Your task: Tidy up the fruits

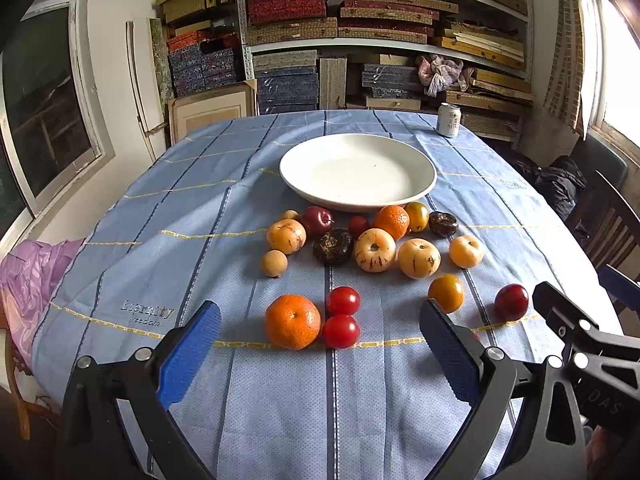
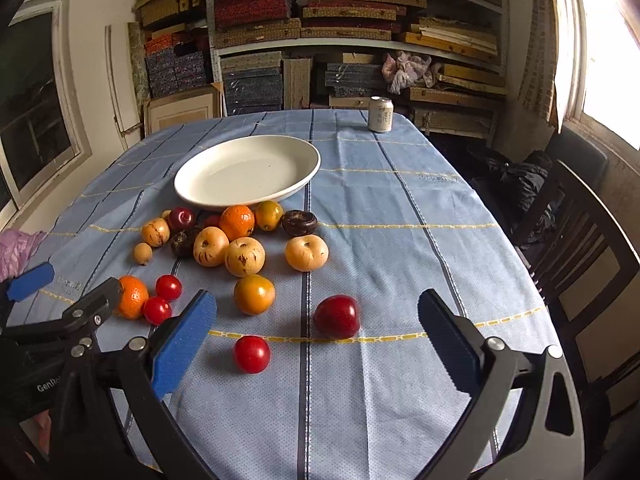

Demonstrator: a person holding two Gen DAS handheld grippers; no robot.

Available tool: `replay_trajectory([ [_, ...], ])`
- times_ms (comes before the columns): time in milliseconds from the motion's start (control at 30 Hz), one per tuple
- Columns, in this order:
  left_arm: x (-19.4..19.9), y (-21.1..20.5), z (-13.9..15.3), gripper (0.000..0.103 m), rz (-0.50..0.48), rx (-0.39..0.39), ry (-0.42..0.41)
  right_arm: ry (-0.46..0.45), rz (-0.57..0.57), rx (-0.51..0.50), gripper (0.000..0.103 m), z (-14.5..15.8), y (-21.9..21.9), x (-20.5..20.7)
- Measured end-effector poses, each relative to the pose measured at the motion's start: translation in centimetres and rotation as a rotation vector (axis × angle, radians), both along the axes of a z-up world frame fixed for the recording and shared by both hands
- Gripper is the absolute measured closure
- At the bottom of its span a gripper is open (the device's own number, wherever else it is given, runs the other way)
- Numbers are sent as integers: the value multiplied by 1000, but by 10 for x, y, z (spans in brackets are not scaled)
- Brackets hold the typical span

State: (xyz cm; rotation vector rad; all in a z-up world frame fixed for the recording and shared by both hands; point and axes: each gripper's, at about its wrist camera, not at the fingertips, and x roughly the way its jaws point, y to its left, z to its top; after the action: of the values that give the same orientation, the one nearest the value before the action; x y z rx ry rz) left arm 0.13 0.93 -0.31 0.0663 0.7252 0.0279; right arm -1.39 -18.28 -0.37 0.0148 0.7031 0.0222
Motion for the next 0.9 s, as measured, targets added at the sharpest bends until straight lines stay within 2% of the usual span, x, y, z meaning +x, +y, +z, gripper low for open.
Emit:
replay_trajectory([
  [100, 0, 2, 0, 3, 10, 9, -4, 25, 31, -18, 4, -5, 4, 2],
  [233, 3, 5, 0, 3, 21, 1, -13, 70, 69, 106, 4, -8, 1, 6],
  [467, 5, 7, 1, 3, 24, 2, -18, 43, 75, 110, 4, -8, 5, 4],
  [567, 5, 7, 1, 3, 20, -6, -22, 10, 89, 164, 4, -5, 2, 4],
  [767, 3, 7, 1, 3, 13, -7, -33, 38, 60, 161, 4, -8, -1, 9],
  [867, 4, 7, 1, 3, 1, -9, -43, 94, 54, 118, 4, -13, 1, 14],
  [900, 4, 8, 0, 3, -6, -19, -45, 77, 55, 116, 4, -12, 0, 13],
])
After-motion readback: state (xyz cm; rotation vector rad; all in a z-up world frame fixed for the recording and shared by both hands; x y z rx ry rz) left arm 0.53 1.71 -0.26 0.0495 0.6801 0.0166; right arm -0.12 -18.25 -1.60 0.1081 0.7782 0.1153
